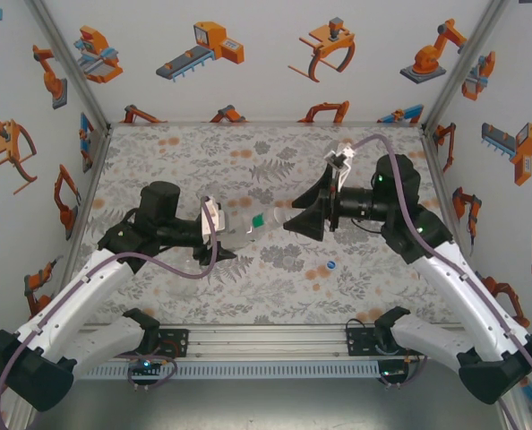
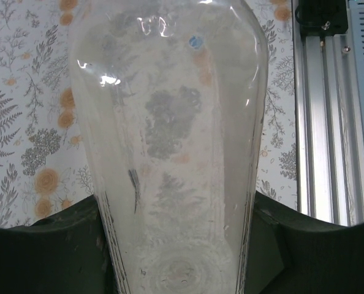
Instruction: Screw on the bottle caps
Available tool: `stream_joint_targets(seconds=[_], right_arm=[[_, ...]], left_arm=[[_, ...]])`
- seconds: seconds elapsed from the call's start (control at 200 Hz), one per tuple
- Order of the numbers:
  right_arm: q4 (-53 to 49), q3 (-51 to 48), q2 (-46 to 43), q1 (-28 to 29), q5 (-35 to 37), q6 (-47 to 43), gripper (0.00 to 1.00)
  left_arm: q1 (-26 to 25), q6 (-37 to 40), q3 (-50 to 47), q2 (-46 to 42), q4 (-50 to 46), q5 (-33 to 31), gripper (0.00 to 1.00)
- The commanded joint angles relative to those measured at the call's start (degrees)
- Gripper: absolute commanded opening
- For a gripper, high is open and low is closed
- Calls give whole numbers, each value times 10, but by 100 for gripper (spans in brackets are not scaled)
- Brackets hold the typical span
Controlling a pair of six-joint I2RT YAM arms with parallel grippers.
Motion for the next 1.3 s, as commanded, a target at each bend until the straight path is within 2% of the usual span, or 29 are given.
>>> stream_joint_targets(seconds=[0.0,0.19,0.466,1.081,1.297], right_arm=[[45,-8,-16,-3,-85,-188,66],[47,-8,-2,-2,-120,-271,73],[61,-1,34,8,-139,-278,70],[54,1,61,17,-129,-284,56],[51,1,62,17,-126,-287,46]], left_arm=[[-2,15,16,-1,-2,28,0],[-2,16,17,1,-5,28,0],[-3,17,19,6,-7,35,0],[-2,17,21,7,-9,35,0],[-2,17,21,8,-9,35,0]])
